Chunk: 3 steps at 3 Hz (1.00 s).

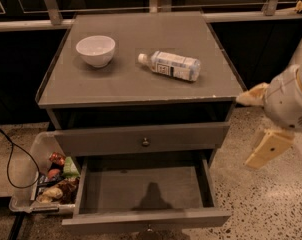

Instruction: Close middle drawer

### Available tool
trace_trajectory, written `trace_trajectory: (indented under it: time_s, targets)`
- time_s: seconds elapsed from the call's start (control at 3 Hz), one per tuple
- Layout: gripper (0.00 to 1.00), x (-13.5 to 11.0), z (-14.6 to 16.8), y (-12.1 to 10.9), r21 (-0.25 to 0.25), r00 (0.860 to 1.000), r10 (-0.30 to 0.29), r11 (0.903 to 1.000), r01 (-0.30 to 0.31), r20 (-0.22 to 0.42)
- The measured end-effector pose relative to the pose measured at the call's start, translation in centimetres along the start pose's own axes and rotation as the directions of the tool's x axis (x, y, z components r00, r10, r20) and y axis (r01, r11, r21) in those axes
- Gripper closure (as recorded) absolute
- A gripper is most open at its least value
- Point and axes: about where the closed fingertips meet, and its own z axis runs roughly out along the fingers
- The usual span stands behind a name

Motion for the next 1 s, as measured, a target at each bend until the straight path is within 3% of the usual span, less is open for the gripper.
trace_trajectory:
  time_s: [0.67,1.0]
  targets:
    - [0.66,0.2,0.5,0.4,-0.005,1.000,0.002,1.0000,-0.002,0.000]
    - [0.88,0.5,3.3,1.6,-0.064,0.999,0.045,0.9970,-0.044,0.018]
